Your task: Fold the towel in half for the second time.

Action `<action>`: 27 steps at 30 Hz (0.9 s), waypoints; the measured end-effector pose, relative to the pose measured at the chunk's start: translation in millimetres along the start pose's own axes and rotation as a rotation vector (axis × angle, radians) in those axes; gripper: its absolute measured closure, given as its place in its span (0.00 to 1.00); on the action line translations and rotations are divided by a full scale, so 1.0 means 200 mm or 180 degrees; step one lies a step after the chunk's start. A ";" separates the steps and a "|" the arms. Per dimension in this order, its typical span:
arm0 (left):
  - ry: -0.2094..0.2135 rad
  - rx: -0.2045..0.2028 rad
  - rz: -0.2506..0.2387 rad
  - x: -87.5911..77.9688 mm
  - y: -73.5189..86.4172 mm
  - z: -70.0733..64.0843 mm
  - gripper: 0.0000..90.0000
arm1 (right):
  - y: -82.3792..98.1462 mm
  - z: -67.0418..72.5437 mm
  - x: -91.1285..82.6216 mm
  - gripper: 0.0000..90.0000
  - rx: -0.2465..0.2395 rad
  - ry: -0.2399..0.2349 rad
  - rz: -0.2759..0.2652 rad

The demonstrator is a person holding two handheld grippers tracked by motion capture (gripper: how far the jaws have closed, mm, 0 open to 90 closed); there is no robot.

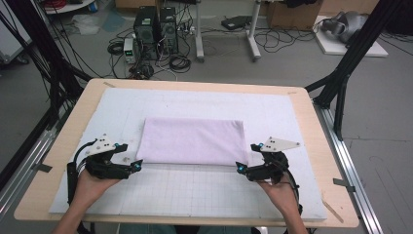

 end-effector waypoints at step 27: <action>-0.0097 -0.0022 -0.0053 -0.16 0.10 -0.04 0.18 | 0.12 0.04 -0.19 0.13 0.0042 0.0093 -0.0069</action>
Point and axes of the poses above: each handheld gripper's, and its own axes: x roughly forward along the jaws, y roughly out of its underside, z roughly to its left, the point moved 1 cm from there along x, roughly forward along the jaws
